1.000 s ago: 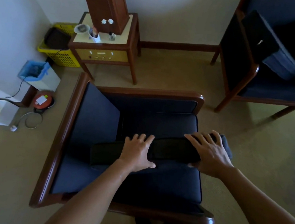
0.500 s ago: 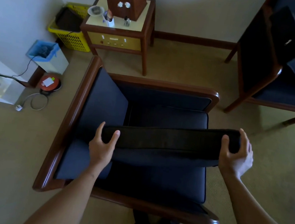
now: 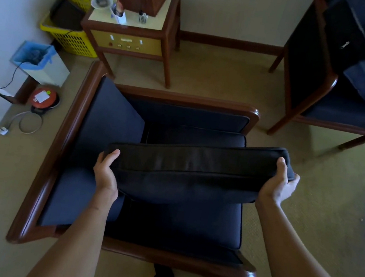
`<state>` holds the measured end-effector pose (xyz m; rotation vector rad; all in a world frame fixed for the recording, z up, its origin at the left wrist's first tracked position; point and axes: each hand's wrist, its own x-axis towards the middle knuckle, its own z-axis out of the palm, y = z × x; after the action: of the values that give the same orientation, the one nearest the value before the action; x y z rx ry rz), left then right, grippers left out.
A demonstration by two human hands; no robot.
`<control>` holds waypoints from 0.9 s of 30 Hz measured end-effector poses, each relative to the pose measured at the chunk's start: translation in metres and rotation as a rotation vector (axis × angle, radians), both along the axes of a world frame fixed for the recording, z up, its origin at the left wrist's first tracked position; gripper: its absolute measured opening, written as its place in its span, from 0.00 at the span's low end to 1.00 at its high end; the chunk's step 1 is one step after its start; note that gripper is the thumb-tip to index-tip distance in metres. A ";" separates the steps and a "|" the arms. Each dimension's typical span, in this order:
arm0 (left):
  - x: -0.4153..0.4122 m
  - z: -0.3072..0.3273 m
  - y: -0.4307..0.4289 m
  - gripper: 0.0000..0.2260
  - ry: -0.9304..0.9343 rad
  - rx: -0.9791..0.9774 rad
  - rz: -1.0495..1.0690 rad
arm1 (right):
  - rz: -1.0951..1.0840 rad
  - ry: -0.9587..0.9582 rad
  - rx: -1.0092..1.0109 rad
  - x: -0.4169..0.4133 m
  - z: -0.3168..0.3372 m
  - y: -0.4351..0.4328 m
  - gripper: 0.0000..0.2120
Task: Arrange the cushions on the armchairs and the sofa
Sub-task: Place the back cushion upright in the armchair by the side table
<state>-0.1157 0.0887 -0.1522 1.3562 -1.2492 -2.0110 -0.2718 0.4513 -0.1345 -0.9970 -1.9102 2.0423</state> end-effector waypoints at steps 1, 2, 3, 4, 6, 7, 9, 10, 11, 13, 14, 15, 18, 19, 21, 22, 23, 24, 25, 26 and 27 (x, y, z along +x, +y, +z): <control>0.001 0.004 0.006 0.09 0.008 -0.003 0.006 | -0.005 -0.007 0.002 0.000 0.003 0.004 0.16; 0.001 0.008 0.013 0.08 0.021 -0.012 0.014 | -0.005 -0.012 0.007 -0.001 0.005 0.010 0.16; 0.002 0.012 0.021 0.09 0.035 -0.020 0.029 | 0.005 -0.012 0.007 -0.004 0.008 0.017 0.17; 0.002 0.014 0.029 0.11 0.037 -0.025 0.048 | 0.020 -0.007 0.002 -0.009 0.012 0.024 0.17; 0.002 0.021 0.049 0.16 0.040 -0.036 0.087 | 0.062 0.004 0.008 -0.023 0.020 0.039 0.16; 0.000 0.026 0.061 0.18 0.049 -0.037 0.109 | 0.077 0.009 0.022 -0.032 0.024 0.048 0.16; -0.002 0.037 0.089 0.20 0.059 -0.032 0.157 | 0.122 0.033 0.027 -0.052 0.034 0.066 0.16; -0.003 0.041 0.104 0.20 0.066 -0.034 0.185 | 0.158 0.048 0.019 -0.062 0.041 0.075 0.15; -0.005 0.046 0.120 0.20 0.077 -0.035 0.209 | 0.195 0.056 0.015 -0.073 0.046 0.085 0.15; -0.011 0.057 0.150 0.20 0.091 -0.033 0.242 | 0.260 0.062 0.017 -0.093 0.055 0.104 0.14; -0.013 0.062 0.162 0.20 0.102 -0.037 0.268 | 0.294 0.068 0.011 -0.103 0.060 0.112 0.15; -0.016 0.066 0.173 0.19 0.111 -0.042 0.289 | 0.323 0.074 0.003 -0.113 0.065 0.118 0.15; -0.020 0.082 0.201 0.17 0.112 -0.049 0.354 | 0.398 0.075 0.013 -0.141 0.080 0.122 0.16; -0.019 0.086 0.206 0.17 0.113 -0.044 0.387 | 0.427 0.075 0.011 -0.148 0.084 0.119 0.16; -0.015 0.091 0.213 0.18 0.113 -0.039 0.452 | 0.486 0.086 0.010 -0.163 0.093 0.109 0.17; -0.013 0.093 0.216 0.18 0.111 -0.045 0.479 | 0.518 0.095 0.014 -0.169 0.096 0.103 0.18; -0.010 0.095 0.218 0.18 0.111 -0.053 0.509 | 0.552 0.107 0.011 -0.173 0.099 0.094 0.19; -0.006 0.096 0.218 0.18 0.113 -0.053 0.544 | 0.593 0.119 0.002 -0.178 0.101 0.084 0.19; -0.003 0.097 0.218 0.18 0.119 -0.048 0.570 | 0.630 0.131 -0.003 -0.180 0.103 0.074 0.19; 0.002 0.098 0.218 0.19 0.122 -0.044 0.597 | 0.666 0.142 0.001 -0.183 0.105 0.063 0.19; 0.007 0.096 0.217 0.19 0.129 -0.043 0.636 | 0.712 0.154 0.007 -0.185 0.107 0.049 0.19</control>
<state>-0.1085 0.3059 -0.0562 1.3577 -0.6774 -1.5790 -0.4573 0.5007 -0.0280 -0.1268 -2.4032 2.3433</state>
